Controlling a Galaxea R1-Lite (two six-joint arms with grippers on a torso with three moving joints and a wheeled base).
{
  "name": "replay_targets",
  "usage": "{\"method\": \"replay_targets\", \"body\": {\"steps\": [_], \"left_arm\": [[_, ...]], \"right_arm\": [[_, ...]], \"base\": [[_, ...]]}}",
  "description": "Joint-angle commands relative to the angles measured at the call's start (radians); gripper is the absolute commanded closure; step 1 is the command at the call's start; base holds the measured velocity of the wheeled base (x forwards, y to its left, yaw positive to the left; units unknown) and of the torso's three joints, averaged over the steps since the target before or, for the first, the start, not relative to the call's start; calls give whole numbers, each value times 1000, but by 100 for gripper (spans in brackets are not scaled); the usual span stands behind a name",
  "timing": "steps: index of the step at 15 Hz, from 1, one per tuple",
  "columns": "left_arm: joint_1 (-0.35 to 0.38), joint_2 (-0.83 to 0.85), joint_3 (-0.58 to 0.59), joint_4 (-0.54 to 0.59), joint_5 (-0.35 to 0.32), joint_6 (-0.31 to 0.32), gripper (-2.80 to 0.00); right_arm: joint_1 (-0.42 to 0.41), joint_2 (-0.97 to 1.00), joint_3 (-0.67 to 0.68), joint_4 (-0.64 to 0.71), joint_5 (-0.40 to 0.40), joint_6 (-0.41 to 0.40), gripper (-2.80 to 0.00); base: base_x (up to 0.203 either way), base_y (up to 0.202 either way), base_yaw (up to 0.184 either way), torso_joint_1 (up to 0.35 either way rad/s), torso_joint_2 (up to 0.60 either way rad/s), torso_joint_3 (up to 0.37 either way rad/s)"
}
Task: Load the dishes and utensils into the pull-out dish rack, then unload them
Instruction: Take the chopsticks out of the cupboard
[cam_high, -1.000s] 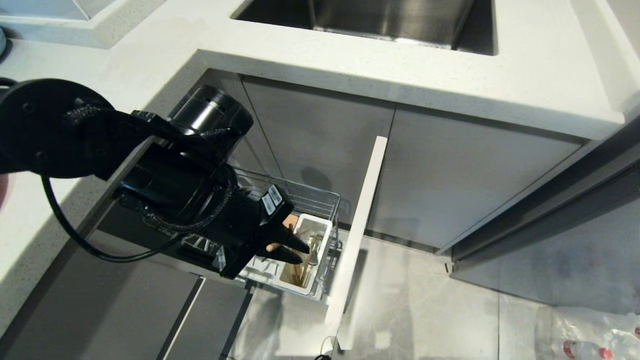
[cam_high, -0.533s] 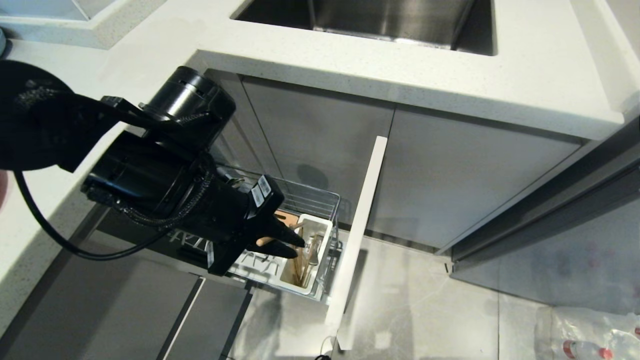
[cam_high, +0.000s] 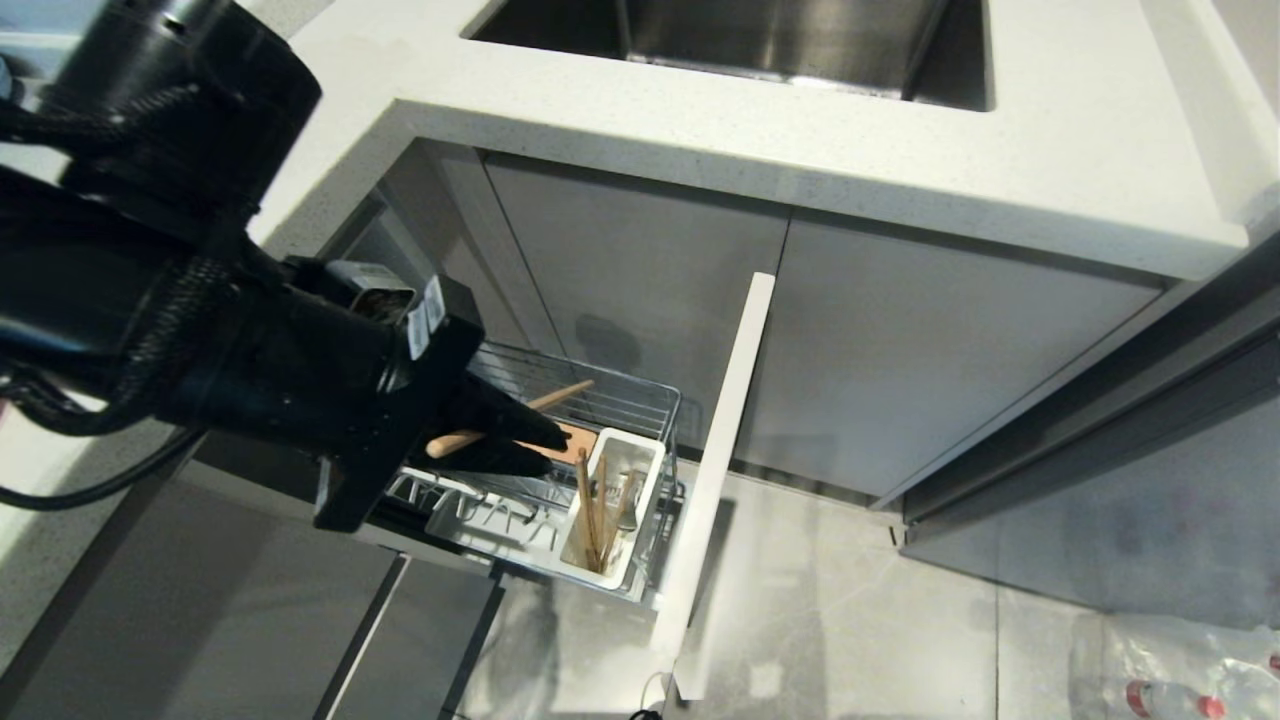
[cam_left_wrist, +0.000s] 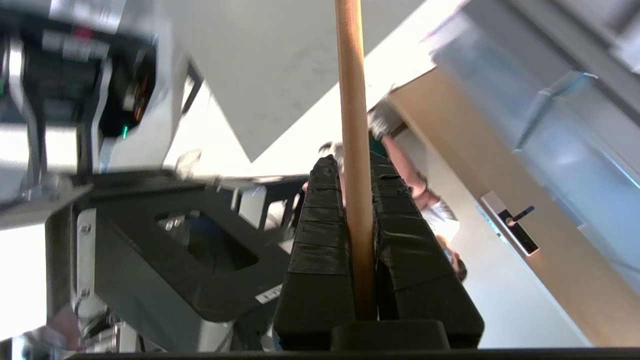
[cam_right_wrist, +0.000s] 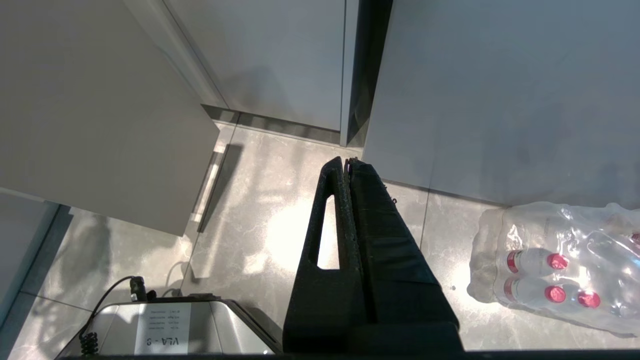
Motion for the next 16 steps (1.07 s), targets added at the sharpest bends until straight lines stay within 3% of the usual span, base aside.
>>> {"method": "replay_targets", "body": {"steps": [1, 5, 7, 10, 13, 16], "left_arm": [[-21, -69, -16, 6, 23, -6, 0], [-94, -220, -50, 1, 128, 11, 0], [-104, -301, -78, -19, 146, 36, 0], [-96, -424, -135, -57, 215, 141, 0], [59, -449, -177, -60, 338, 309, 0], [258, -428, -218, -31, 520, 463, 0]], "right_arm": [[1, 1, 2, 0, 0, 0, 0], [0, 1, 2, -1, 0, 0, 0], [1, 1, 2, -1, 0, 0, 0], [1, 1, 2, -1, 0, 0, 0], [0, 1, 2, 0, 0, 0, 0], [0, 1, 2, 0, 0, 0, 0]], "base": [[0, 0, 0, 0, 0, 0], [0, 0, 0, 0, 0, 0], [0, 0, 0, 0, 0, 0], [0, 0, 0, 0, 0, 0], [0, 0, 0, 0, 0, 0], [0, 0, 0, 0, 0, 0]]}}
